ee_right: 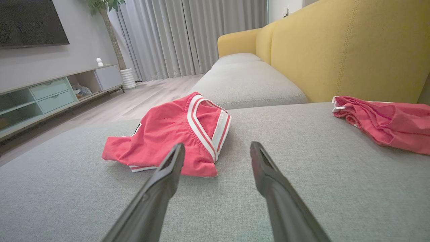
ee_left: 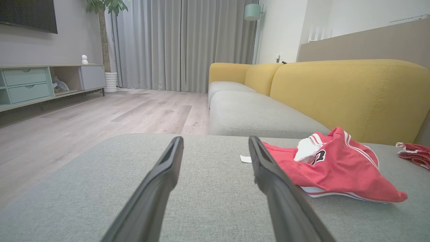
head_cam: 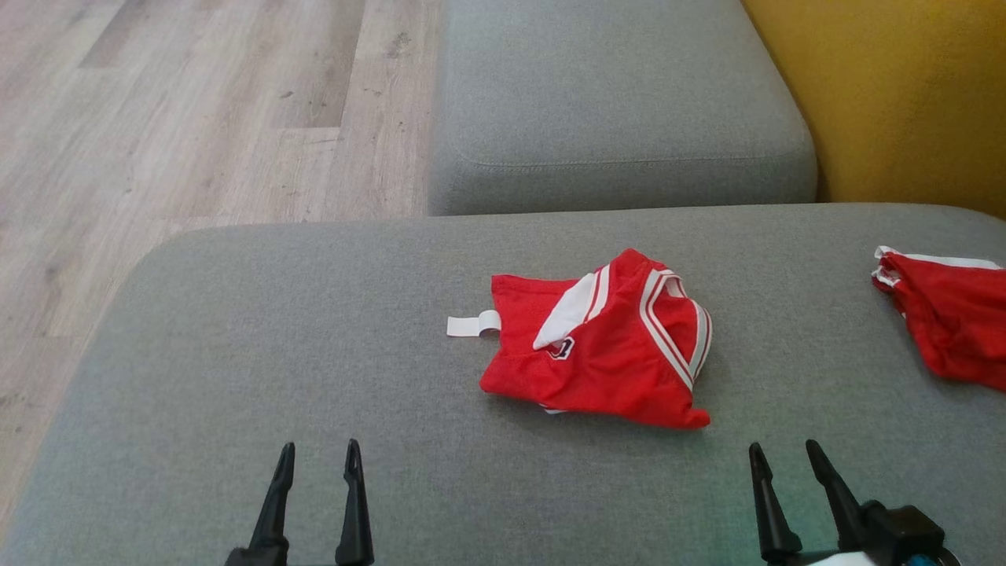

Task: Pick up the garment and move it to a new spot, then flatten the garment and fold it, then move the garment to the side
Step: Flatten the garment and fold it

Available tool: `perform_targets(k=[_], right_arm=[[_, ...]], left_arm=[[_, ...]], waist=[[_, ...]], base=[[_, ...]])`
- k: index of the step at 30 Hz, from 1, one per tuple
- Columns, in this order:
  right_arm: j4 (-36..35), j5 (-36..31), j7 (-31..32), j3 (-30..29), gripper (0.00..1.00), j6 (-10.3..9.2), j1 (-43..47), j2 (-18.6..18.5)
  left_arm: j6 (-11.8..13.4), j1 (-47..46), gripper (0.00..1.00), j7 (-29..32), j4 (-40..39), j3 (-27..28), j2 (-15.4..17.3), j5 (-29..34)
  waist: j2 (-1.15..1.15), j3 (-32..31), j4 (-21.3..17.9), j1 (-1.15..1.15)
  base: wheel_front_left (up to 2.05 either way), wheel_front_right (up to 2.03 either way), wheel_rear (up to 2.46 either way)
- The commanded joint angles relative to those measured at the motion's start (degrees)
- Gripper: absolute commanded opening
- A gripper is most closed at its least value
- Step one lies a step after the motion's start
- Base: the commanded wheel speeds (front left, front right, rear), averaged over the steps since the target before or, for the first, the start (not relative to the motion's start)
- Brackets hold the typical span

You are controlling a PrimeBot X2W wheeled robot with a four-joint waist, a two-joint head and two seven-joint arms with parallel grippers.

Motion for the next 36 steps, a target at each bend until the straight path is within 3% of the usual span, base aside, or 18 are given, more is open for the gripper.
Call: perform_targets(k=[1,9,19,27,36], right_arm=[[-1.94,0.18,-0.37,1.09,1.0,0.39,-2.19,-0.36],[-2.2,-0.25,-0.37,1.49,1.0,0.39,-3.01,-0.36],[-4.64,-1.35,-0.37,3.68,1.0,0.39,-6.35,-0.36],[-6.61,-0.37,-0.37,6.4,1.0,0.39,-10.44,-0.36],[-7.12,1.6,-0.37,8.85,1.0,0.39,-13.65,-0.36]], left_arm=[[-0.03,-1.77,1.0,-0.54,-2.19,1.61,-0.35,-0.57],[-0.69,-2.17,1.0,-0.54,-1.65,0.0,-0.36,-0.78],[-7.38,-14.82,1.0,-0.54,4.22,-11.79,-0.36,4.52],[-10.2,-31.39,1.0,-0.55,17.33,-26.94,-0.36,6.94],[-9.85,-46.43,1.0,-0.39,34.31,-35.96,-0.36,4.05]], waist=[[0.0,0.17,-0.09,0.0],[0.0,1.61,-1.45,0.0],[0.0,8.55,-10.2,0.0],[0.0,16.64,-19.33,0.0],[0.0,22.58,-26.07,0.0]], base=[[0.0,0.0,0.0],[0.0,0.0,0.0],[0.0,0.0,0.0],[0.0,0.0,0.0],[0.0,0.0,0.0]])
